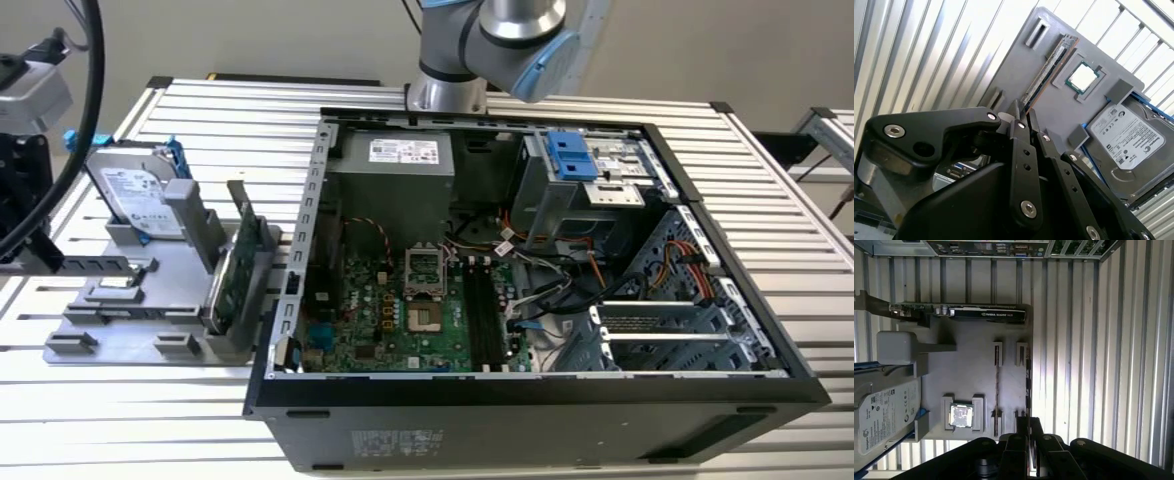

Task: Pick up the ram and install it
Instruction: 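Pick up the ram and move it above insertion slot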

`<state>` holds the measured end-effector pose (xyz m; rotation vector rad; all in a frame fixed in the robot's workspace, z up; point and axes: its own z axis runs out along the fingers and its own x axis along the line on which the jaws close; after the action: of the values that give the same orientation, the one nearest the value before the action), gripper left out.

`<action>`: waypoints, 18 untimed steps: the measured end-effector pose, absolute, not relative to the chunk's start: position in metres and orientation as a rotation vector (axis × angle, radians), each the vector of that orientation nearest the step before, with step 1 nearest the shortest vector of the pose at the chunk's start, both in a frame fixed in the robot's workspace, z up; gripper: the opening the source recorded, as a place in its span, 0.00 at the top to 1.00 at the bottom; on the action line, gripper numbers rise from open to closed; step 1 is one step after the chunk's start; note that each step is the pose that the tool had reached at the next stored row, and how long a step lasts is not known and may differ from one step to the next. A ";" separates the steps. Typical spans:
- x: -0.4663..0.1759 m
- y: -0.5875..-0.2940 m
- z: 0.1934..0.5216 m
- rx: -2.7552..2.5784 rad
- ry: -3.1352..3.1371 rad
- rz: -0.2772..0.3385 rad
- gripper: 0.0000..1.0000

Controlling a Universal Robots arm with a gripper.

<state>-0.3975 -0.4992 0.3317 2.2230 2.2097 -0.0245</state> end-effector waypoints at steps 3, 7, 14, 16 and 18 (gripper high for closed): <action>-0.398 -0.499 0.334 2.223 2.210 -0.024 1.00; -0.398 -0.499 0.336 2.223 2.210 -0.024 1.00; -0.398 -0.499 0.341 2.223 2.210 -0.024 1.00; -0.398 -0.499 0.342 2.223 2.210 -0.024 1.00; -0.398 -0.499 0.344 2.223 2.210 -0.024 1.00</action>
<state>-0.3975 -0.4992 0.3440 2.2230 2.2096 -0.0244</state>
